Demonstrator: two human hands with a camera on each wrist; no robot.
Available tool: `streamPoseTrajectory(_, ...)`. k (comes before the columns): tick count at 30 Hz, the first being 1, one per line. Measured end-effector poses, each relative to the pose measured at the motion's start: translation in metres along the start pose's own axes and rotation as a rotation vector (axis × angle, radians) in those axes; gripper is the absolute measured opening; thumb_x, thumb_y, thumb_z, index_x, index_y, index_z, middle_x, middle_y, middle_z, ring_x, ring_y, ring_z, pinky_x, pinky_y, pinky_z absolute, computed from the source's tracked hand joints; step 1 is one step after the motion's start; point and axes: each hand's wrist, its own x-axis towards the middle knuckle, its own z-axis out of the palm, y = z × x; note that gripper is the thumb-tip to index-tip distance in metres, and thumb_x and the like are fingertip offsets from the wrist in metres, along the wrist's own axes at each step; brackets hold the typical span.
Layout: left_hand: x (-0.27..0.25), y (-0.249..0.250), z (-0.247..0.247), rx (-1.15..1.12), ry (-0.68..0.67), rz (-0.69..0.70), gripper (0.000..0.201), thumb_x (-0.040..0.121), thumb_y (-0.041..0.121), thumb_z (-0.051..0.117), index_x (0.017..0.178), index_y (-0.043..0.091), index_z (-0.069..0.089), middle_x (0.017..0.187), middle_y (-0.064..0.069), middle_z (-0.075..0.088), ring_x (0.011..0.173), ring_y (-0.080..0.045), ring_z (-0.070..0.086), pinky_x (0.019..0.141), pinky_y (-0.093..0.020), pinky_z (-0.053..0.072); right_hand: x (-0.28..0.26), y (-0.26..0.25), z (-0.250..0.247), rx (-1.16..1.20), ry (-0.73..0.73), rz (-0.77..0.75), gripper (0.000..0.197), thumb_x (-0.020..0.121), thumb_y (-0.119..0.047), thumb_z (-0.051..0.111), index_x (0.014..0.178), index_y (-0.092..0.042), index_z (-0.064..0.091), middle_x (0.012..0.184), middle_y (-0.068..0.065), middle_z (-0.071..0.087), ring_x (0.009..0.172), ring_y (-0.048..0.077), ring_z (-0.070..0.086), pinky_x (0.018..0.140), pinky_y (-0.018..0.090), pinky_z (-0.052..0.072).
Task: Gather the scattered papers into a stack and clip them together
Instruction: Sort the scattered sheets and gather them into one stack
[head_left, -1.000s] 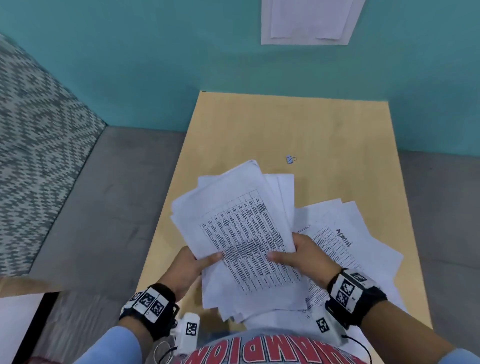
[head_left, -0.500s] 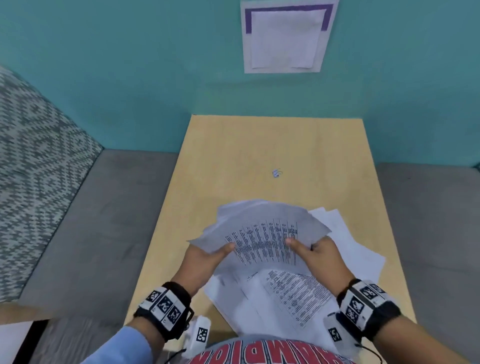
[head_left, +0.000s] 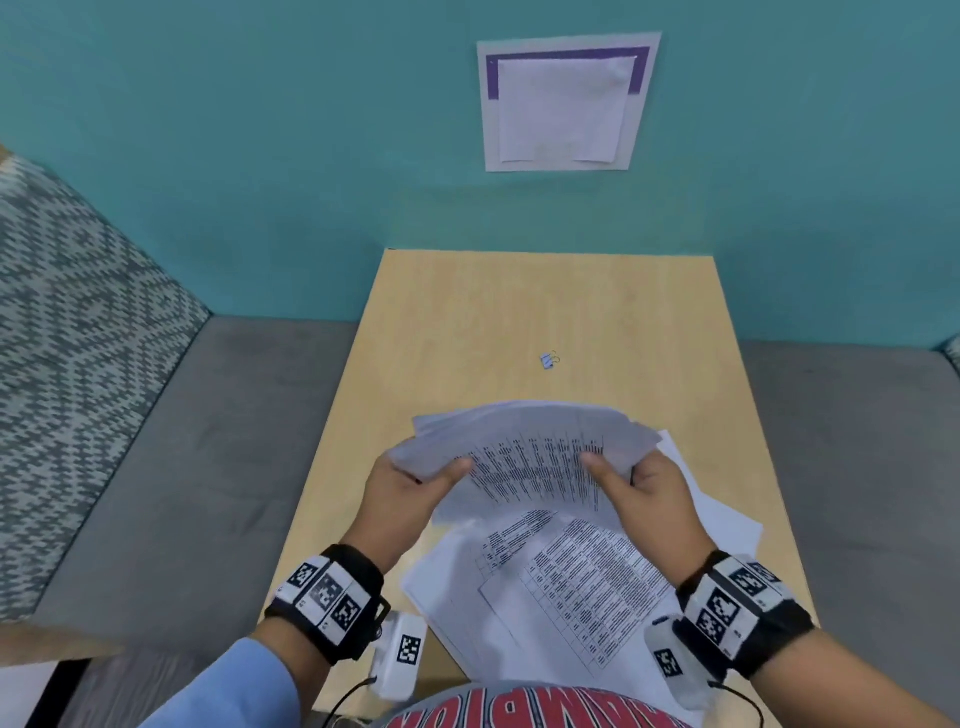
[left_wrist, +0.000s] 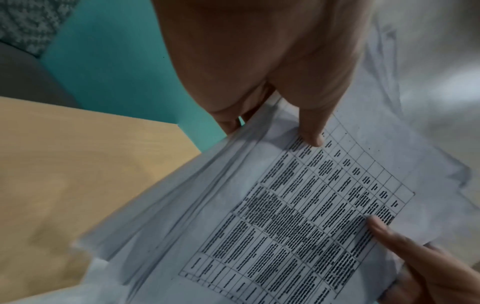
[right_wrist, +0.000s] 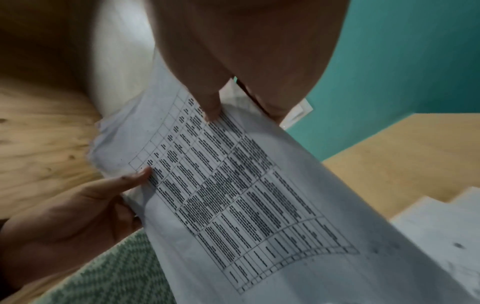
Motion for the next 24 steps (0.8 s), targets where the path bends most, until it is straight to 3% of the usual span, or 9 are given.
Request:
streamPoseTrajectory(3,-0.002,0.01,0.003,-0.066,-0.006,0.042,0.041,0.085,0.001,0.084,0.124,0.006,0.074,0.116,0.0,0.083,0.109,-0.009,0.078,0.086,-0.018,0.059,-0.001,-0.007,-0.006,0.108,0.077,-0.06,0.05,0.084,-0.049,0.077,0.109,-0.007,0.069,0.101,0.004,0.078,0.099,0.026,0.075,0.09,0.043,0.061)
streamPoseTrajectory(6,0.0,-0.004,0.007,-0.015,-0.081,-0.014,0.058,0.078,0.005,0.091,0.131,0.01,0.067,0.123,-0.006,0.079,0.115,-0.015,0.075,0.096,-0.029,0.06,-0.005,-0.003,-0.001,0.167,0.034,-0.035,0.032,0.081,-0.027,0.082,0.107,-0.021,0.064,0.101,-0.017,0.073,0.096,0.01,0.07,0.086,0.028,0.058)
streamPoseTrajectory(9,0.003,-0.017,0.014,0.098,-0.095,-0.02,0.037,0.084,0.003,0.087,0.117,0.013,0.073,0.111,-0.006,0.078,0.101,-0.012,0.072,0.093,-0.035,0.057,-0.005,0.008,0.006,0.124,0.055,-0.016,0.021,0.087,-0.012,0.083,0.101,-0.018,0.069,0.099,-0.005,0.074,0.096,0.012,0.07,0.088,0.037,0.056)
streamPoseTrajectory(11,0.006,-0.016,0.017,0.081,-0.076,-0.003,0.019,0.089,0.006,0.084,0.105,0.012,0.078,0.101,-0.004,0.08,0.091,-0.014,0.072,0.085,-0.035,0.055,-0.002,-0.001,0.008,0.11,0.037,-0.026,0.011,0.091,-0.012,0.079,0.097,-0.014,0.071,0.089,0.001,0.074,0.082,0.011,0.068,0.078,0.032,0.052)
streamPoseTrajectory(13,0.005,-0.005,0.018,0.022,-0.032,0.01,0.021,0.089,0.01,0.085,0.11,0.014,0.08,0.107,-0.003,0.083,0.1,-0.018,0.077,0.09,-0.034,0.059,-0.002,-0.017,0.006,0.162,0.051,-0.074,0.007,0.093,-0.012,0.077,0.098,-0.012,0.072,0.087,0.004,0.075,0.079,0.014,0.069,0.075,0.029,0.054)
streamPoseTrajectory(15,0.004,0.006,0.018,-0.049,-0.008,0.022,0.032,0.087,0.008,0.085,0.118,0.014,0.078,0.113,0.003,0.084,0.108,-0.011,0.078,0.094,-0.025,0.06,-0.003,-0.026,0.003,0.195,0.092,-0.119,0.013,0.092,-0.007,0.077,0.103,-0.012,0.073,0.09,-0.009,0.078,0.083,0.005,0.073,0.078,0.017,0.056)
streamPoseTrajectory(17,0.004,0.007,0.018,-0.041,-0.045,0.021,0.045,0.085,0.008,0.087,0.128,0.012,0.073,0.12,-0.001,0.081,0.115,-0.014,0.076,0.099,-0.03,0.06,-0.003,-0.019,0.002,0.164,0.093,-0.104,0.023,0.087,-0.006,0.081,0.104,-0.017,0.069,0.089,-0.02,0.076,0.083,-0.002,0.071,0.077,0.013,0.056)
streamPoseTrajectory(21,0.0,-0.003,0.015,0.12,-0.04,0.047,0.054,0.08,0.014,0.093,0.127,0.025,0.069,0.119,0.007,0.077,0.117,-0.015,0.071,0.11,-0.055,0.052,-0.004,0.011,0.001,0.057,0.024,0.036,0.022,0.086,-0.014,0.085,0.097,-0.029,0.072,0.094,-0.008,0.079,0.091,0.013,0.075,0.088,0.041,0.061)
streamPoseTrajectory(24,-0.005,0.023,0.01,0.312,0.054,0.318,0.061,0.079,0.025,0.094,0.131,0.029,0.062,0.122,0.012,0.074,0.122,-0.008,0.067,0.111,-0.036,0.049,-0.007,0.013,-0.004,0.057,0.015,0.06,0.02,0.089,-0.016,0.082,0.097,-0.033,0.075,0.095,-0.013,0.081,0.088,0.001,0.075,0.083,0.031,0.058)
